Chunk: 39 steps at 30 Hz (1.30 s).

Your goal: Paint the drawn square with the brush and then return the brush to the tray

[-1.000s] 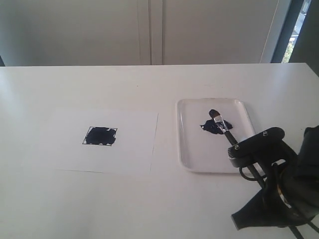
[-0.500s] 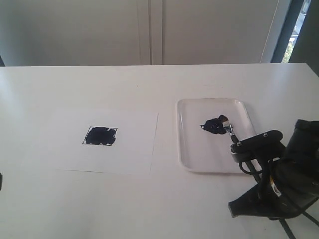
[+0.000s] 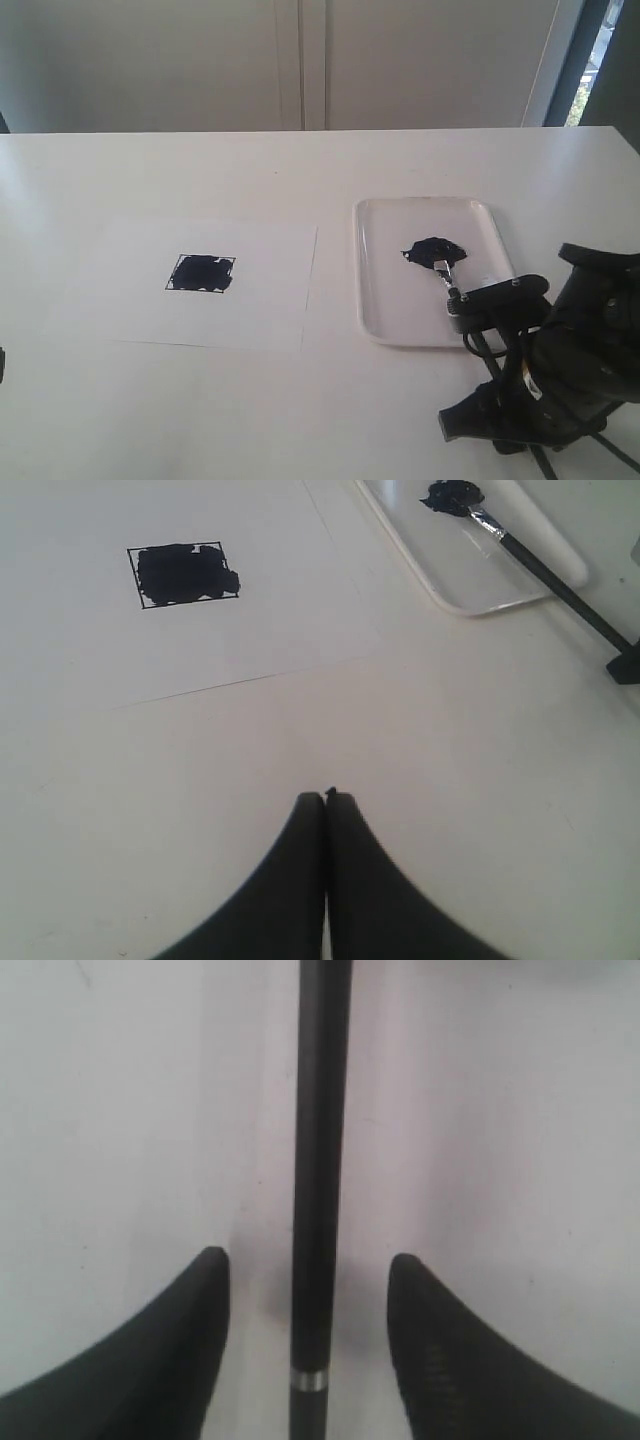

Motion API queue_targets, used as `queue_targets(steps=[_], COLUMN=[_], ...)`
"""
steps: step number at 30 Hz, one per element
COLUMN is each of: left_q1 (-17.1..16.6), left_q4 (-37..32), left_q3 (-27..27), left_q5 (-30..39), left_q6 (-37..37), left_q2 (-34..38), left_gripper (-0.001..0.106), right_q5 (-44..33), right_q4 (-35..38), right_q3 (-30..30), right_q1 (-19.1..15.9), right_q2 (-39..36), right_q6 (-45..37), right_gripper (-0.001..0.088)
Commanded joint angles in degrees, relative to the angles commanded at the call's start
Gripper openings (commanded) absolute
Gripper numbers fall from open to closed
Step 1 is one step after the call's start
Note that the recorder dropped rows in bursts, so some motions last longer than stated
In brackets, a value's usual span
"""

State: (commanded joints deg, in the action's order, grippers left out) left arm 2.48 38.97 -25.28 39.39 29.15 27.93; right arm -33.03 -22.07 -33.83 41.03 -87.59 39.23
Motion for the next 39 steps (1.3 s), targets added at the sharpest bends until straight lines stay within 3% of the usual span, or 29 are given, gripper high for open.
queue_targets(steps=[5,11,14,19,25,33,39], left_q1=[0.00,0.00,0.00,0.00,0.00,0.00,0.00], left_q4=[0.00,0.00,1.27,11.39,13.51,13.28,13.00], left_q3=[0.00,0.00,0.00,0.00,0.00,0.00,1.96], left_q5=[-0.22,-1.62,-2.98,-5.12,-8.70,-11.03,-11.13], left_q6=[-0.55,-0.68,-0.68,5.19,12.31,15.96,15.67], left_q2=[0.00,0.00,0.00,0.00,-0.91,-9.02,-15.65], left_gripper=[0.000,0.000,0.000,0.000,0.000,0.000,0.000], right_q5=[-2.76,-2.66,0.92,12.57,21.37,27.29,21.67], right_q4=[4.32,11.38,11.36,11.55,12.20,13.61,13.61], right_q3=[-1.68,-5.50,-5.66,-4.75,-4.75,-4.75,-4.75], right_q1=[0.11,0.11,0.11,0.11,0.11,0.11,0.11], right_q2=[4.58,21.49,30.49,41.13,47.18,53.25,60.25], right_q6=[-3.29,-10.50,-13.91,-22.00,-26.65,-27.49,-27.49], right_gripper=[0.0568,0.0568,0.0568,0.0568,0.0553,0.0388,0.0378])
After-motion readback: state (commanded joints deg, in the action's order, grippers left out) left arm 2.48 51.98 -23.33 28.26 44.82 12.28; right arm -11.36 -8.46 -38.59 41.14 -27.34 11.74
